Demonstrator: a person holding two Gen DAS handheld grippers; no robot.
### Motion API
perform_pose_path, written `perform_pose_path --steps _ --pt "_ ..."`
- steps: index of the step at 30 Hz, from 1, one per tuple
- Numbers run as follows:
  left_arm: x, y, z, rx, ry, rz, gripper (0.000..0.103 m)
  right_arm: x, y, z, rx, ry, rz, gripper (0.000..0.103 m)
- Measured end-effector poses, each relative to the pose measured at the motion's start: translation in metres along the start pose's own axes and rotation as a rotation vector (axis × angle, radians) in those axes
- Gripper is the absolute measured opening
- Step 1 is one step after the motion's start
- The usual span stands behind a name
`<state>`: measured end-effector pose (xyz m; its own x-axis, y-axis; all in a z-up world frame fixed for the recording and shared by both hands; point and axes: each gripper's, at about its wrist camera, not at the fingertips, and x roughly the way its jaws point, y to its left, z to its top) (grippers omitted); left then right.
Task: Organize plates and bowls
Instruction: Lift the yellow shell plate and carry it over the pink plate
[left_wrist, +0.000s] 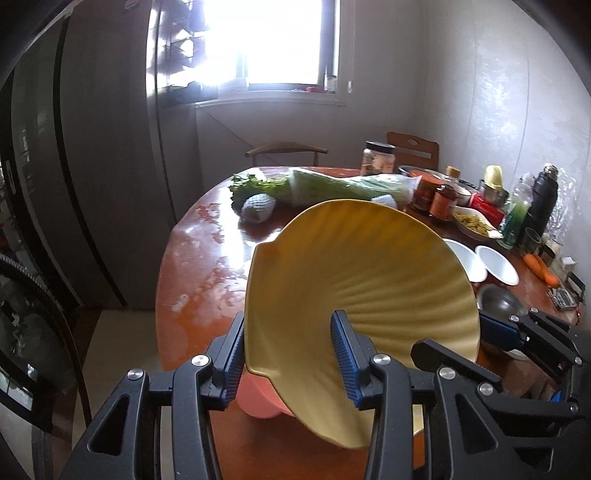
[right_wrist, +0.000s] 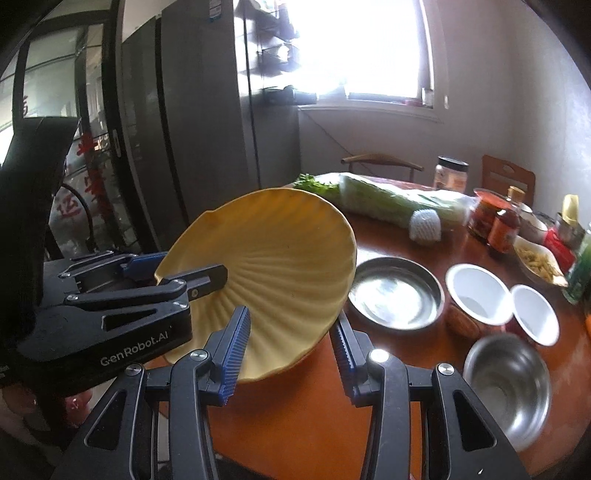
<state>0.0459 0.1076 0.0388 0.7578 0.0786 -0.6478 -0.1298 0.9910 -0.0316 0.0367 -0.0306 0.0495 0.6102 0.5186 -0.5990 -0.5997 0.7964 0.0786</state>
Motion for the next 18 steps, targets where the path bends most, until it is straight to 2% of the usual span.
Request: perform_pose_path --steps 6,18 --pt "0.027 0.016 -0.007 -0.018 0.054 0.000 0.044 0.027 0.005 0.001 0.012 0.035 0.016 0.046" --pt "0.069 0.015 -0.027 -0.006 0.127 0.017 0.044 0.065 -0.001 -0.017 0.035 0.113 0.004 0.046"
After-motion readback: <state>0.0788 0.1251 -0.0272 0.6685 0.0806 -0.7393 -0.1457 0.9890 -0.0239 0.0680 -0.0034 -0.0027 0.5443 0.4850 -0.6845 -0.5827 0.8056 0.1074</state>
